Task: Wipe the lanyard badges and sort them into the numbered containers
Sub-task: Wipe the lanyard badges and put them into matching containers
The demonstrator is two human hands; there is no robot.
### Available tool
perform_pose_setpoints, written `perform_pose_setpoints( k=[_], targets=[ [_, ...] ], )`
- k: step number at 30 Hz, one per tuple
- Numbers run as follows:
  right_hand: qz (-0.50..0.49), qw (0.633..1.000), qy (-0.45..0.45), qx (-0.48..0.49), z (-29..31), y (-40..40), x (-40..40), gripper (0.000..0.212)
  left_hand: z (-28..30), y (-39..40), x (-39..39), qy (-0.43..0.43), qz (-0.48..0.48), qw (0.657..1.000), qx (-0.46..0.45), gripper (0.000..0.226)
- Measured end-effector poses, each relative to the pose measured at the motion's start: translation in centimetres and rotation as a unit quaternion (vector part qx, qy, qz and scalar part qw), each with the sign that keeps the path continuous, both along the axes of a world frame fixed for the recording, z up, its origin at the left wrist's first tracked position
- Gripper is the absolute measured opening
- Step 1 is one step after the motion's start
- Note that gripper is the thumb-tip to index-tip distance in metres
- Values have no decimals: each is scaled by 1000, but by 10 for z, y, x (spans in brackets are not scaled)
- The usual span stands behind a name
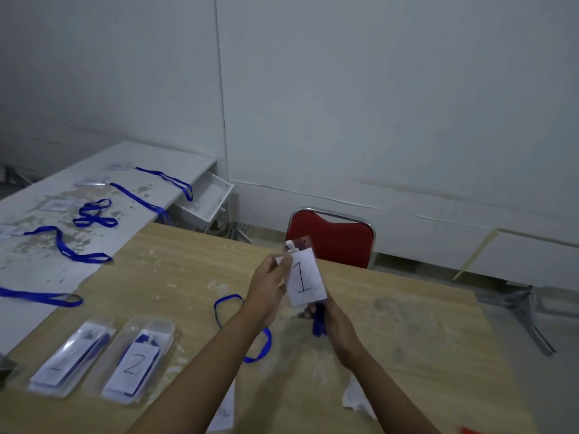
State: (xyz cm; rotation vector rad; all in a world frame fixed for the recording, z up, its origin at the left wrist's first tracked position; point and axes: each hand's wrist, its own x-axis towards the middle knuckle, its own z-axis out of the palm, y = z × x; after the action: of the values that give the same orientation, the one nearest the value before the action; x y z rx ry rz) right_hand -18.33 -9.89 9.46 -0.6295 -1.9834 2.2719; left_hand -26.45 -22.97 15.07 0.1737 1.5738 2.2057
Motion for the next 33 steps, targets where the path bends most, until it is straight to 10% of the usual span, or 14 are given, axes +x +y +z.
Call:
perform_pose_setpoints(
  k=[17,23,33],
  targets=[
    [98,987,-49,114,-30,-24,71,34,28,-2,-38,-23,134,990,41,17],
    [97,975,-70,190,-23,8,75,29,28,-20,-39,-50,-59,996,-38,32],
    [109,823,2,558,39,78,43,26,-3,-24,-17,-26,-224,966,-126,42]
  ],
)
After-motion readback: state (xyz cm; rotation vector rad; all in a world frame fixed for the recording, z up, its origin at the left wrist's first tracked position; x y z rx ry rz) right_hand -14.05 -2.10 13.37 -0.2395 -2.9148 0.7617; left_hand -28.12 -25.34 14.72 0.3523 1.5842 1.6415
